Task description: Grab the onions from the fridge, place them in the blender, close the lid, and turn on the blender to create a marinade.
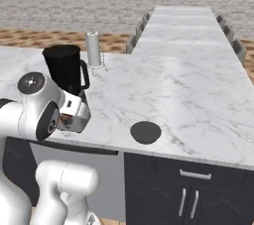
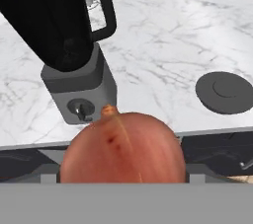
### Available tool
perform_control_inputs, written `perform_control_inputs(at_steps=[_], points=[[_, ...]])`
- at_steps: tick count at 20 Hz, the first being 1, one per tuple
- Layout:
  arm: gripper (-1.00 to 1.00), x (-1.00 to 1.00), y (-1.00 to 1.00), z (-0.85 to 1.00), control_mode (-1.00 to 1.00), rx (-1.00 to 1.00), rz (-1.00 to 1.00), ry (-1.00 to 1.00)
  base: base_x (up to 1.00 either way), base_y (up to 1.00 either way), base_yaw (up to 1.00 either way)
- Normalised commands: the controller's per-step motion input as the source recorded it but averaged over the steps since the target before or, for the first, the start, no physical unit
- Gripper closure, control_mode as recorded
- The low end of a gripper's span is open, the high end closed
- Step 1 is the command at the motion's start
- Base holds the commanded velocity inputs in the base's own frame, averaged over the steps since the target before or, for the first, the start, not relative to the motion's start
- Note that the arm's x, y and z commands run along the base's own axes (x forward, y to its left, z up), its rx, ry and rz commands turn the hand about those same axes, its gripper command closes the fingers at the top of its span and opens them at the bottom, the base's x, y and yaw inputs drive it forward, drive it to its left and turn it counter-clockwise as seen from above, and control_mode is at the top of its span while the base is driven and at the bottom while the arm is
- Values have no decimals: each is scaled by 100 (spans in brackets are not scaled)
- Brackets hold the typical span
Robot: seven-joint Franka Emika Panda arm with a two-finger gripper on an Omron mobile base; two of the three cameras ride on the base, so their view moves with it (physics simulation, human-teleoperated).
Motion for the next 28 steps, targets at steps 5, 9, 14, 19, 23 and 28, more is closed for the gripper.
perform_control_inputs(at_steps=[5,9,14,19,23,28], points=[[100,0,12,100,-100,5,0,-11,0,0,0],[100,3,29,100,-100,0,-7,-17,0,0,0],[100,7,28,100,-100,0,-6,-15,0,0,0],[100,23,17,67,-100,0,-2,-4,0,0,0],[100,72,26,9,-100,0,0,14,0,0,0],[100,96,28,-31,-100,0,0,33,0,0,0]])
